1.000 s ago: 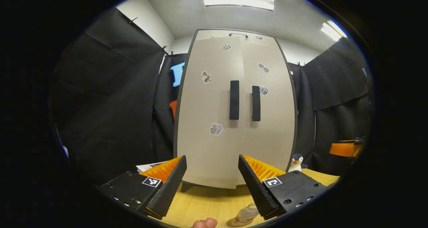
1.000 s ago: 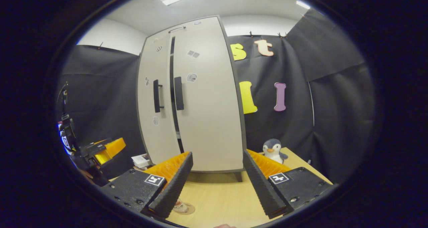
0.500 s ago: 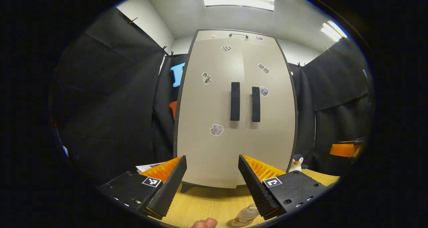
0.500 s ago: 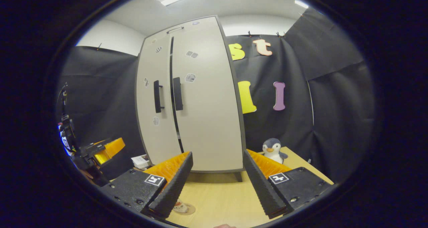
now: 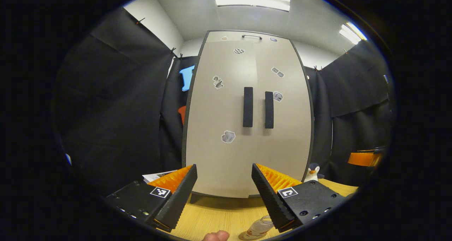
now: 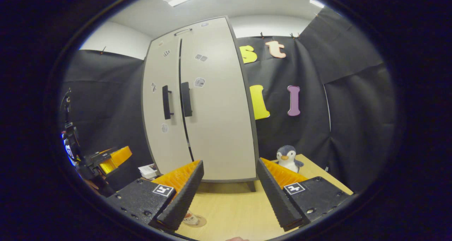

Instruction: Grasp the bottle in the cabinet with the left hand and place it on the coaster, then close the right door with the right hand and the left door with the left hand.

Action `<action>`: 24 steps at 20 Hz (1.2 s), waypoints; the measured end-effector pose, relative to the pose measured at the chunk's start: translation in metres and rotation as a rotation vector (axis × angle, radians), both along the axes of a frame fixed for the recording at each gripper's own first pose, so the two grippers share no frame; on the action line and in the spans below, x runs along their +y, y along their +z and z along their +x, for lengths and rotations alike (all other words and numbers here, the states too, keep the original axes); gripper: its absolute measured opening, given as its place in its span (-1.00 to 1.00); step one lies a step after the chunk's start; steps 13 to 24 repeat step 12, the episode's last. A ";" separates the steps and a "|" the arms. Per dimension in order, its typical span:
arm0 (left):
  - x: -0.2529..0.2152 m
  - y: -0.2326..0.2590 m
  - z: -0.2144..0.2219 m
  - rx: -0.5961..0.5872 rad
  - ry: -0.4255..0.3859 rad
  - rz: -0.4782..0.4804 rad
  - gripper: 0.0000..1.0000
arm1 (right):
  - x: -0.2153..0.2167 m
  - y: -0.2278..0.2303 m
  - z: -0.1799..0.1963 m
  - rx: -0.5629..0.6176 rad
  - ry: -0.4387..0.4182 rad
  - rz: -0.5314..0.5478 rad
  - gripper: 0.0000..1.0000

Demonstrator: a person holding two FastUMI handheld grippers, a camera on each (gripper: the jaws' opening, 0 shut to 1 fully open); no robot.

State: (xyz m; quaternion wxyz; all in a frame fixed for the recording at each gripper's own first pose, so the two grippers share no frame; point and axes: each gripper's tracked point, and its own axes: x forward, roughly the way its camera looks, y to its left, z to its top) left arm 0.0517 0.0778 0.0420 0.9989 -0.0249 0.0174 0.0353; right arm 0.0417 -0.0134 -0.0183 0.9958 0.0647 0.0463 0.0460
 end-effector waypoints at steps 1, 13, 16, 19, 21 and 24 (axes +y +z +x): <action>0.000 0.000 0.000 0.000 -0.001 -0.002 0.89 | 0.000 -0.001 0.000 0.001 -0.001 0.000 0.86; 0.002 -0.002 0.001 0.005 0.002 -0.007 0.89 | 0.002 -0.003 0.001 0.011 0.002 0.002 0.86; 0.002 -0.002 0.001 0.005 0.002 -0.007 0.89 | 0.002 -0.003 0.001 0.011 0.002 0.002 0.86; 0.002 -0.002 0.001 0.005 0.002 -0.007 0.89 | 0.002 -0.003 0.001 0.011 0.002 0.002 0.86; 0.002 -0.002 0.001 0.005 0.002 -0.007 0.89 | 0.002 -0.003 0.001 0.011 0.002 0.002 0.86; 0.002 -0.002 0.001 0.005 0.002 -0.007 0.89 | 0.002 -0.003 0.001 0.011 0.002 0.002 0.86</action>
